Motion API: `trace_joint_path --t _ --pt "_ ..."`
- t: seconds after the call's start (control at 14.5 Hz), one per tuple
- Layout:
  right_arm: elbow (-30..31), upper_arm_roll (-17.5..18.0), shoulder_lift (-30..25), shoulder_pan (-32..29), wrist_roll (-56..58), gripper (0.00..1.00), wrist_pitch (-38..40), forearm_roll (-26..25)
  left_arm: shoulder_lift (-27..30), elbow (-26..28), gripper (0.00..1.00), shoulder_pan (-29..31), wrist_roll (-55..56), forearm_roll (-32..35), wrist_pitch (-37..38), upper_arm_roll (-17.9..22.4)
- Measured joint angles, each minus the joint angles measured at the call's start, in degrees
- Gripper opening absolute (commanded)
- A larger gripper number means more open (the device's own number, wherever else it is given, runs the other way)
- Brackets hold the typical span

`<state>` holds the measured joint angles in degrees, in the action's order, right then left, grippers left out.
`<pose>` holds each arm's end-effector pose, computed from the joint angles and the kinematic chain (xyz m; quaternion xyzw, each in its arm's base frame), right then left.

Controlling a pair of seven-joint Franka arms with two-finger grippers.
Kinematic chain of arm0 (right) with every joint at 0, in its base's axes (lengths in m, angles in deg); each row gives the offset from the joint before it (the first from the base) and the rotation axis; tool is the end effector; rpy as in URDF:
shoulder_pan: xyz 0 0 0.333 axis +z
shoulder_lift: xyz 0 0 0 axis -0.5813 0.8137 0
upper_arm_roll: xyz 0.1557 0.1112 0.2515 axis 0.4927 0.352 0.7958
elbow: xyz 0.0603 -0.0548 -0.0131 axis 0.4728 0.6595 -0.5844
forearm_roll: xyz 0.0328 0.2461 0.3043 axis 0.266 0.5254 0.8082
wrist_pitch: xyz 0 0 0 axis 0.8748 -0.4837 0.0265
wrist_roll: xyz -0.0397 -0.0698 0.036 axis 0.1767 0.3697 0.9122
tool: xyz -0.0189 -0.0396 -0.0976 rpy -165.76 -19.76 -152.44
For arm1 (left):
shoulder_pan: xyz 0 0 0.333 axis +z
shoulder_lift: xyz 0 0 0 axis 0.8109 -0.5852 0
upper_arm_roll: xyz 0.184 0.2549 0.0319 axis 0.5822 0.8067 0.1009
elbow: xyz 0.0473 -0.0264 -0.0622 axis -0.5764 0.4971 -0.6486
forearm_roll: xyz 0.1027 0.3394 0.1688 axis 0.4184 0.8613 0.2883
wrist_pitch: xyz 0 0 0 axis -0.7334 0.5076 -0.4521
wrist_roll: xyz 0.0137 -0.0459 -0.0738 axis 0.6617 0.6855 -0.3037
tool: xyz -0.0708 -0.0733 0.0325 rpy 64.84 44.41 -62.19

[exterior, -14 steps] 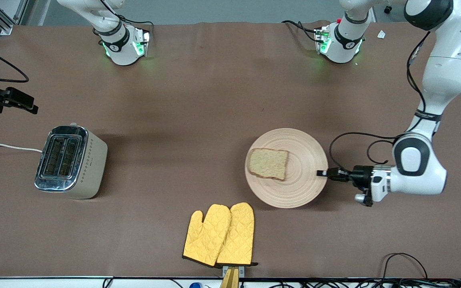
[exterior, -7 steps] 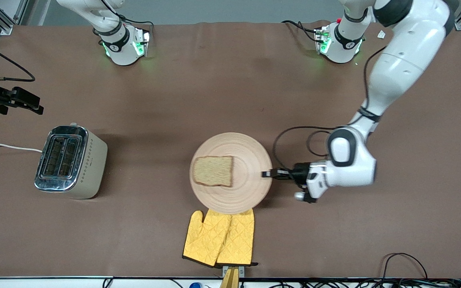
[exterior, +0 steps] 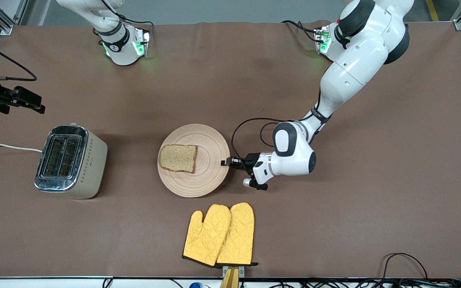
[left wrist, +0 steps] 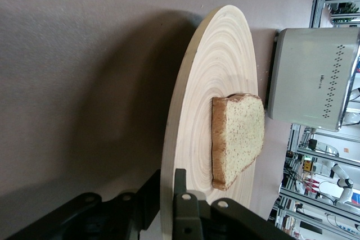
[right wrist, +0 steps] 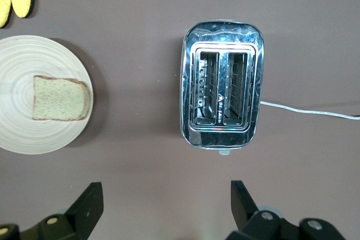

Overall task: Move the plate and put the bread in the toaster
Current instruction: 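Push the wooden plate with the left gripper toward the toaster, then withdraw the left gripper while the right gripper reaches the bread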

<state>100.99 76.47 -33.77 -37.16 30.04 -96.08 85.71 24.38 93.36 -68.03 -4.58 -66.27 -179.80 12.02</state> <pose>0.5631 0.0002 0.6261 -0.9994 0.0052 0.0339 0.0029 0.6011 -0.4332 0.1449 0.8787 -0.0342 -0.0666 0.4716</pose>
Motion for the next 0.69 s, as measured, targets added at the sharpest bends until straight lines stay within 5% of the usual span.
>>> trace_joint_path --t 0.21,0.28,0.35,0.41,0.69 --pt "0.6 0.0 0.0 0.0 0.0 1.00 0.3 1.4 -2.1 -2.7 0.01 -2.7 -0.7 -2.0 -2.2 -0.1" --pt "1.5 0.0 0.1 0.0 0.0 1.00 0.3 2.2 -2.5 -3.5 0.09 -3.8 -0.7 -2.3 -3.3 -0.1" --pt "2.5 0.0 0.2 0.0 0.0 1.00 0.3 2.6 -2.8 -3.9 0.41 -4.8 -0.7 -2.4 -4.3 -0.1" --pt "3.4 -0.1 0.3 0.0 0.0 1.00 0.2 2.9 -3.0 -4.2 0.95 -5.4 -0.7 -2.6 -4.9 -0.1" --pt "5.6 -0.1 0.9 0.0 0.0 1.00 -2.1 3.1 -2.9 -5.6 1.00 -4.5 4.5 -2.7 -5.0 -0.1"
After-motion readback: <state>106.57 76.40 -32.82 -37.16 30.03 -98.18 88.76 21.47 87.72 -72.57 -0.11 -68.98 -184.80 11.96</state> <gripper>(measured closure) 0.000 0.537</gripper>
